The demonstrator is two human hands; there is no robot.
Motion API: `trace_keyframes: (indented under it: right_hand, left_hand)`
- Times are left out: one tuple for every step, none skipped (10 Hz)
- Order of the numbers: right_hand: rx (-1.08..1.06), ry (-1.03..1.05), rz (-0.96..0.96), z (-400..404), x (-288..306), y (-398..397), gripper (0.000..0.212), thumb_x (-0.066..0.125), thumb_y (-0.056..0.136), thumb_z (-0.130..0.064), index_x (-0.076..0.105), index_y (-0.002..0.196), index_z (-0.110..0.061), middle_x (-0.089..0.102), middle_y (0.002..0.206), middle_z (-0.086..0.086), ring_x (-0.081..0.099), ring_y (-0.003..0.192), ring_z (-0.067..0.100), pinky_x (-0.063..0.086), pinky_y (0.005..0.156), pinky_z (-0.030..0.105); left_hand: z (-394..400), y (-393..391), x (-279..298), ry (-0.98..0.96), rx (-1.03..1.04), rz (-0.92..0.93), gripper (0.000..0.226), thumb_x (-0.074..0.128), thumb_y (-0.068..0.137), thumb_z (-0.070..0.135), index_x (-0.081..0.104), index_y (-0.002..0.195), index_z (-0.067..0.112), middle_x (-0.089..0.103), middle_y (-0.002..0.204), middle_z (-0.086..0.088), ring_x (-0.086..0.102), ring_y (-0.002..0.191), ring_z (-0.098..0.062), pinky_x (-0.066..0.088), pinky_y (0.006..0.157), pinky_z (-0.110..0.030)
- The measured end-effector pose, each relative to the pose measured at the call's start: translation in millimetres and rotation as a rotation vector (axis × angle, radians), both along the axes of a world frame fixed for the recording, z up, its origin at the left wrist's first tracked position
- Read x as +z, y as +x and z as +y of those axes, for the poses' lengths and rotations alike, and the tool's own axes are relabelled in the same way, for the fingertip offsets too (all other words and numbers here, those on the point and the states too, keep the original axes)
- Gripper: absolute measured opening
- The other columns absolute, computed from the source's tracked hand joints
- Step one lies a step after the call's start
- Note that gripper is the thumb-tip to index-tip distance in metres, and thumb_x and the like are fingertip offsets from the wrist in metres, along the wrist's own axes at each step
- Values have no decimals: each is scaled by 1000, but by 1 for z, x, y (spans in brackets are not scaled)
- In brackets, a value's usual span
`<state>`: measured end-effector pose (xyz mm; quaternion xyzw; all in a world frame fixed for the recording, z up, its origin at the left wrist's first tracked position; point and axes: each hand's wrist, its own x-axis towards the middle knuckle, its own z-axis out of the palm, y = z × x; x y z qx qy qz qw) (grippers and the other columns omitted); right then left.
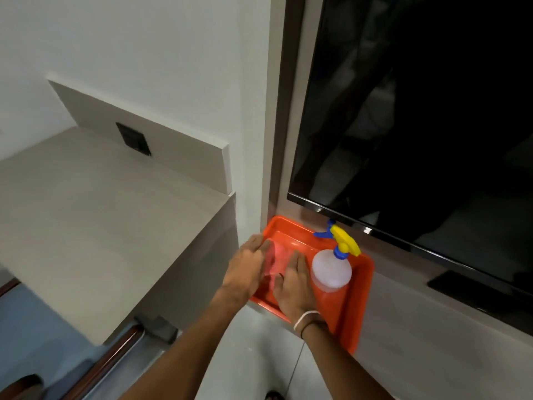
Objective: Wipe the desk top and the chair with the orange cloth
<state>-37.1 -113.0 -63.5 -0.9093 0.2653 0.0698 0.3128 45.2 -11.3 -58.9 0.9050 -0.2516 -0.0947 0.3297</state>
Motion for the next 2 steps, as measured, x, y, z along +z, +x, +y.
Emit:
trace_keyframes:
  right_hand:
    - [187,-451,-222,6,22,2,77,49,100,-45,21,160,-6,25,167,23,26,156,38,32,126,50]
    - [310,-629,-309,22,56,21,81,36,99,-63,19,162,-15,21,168,22,20,157,39,28,125,57]
  left_hand:
    - [49,-2,30,421,-32,-475,58,62,95,33,45,149,25,46,157,-10,46,144,-24,34,119,-46]
    - [96,0,65,364,163,-759,56,53,99,38,45,152,19,42,158,-19,43,145,-36,39,114,-60]
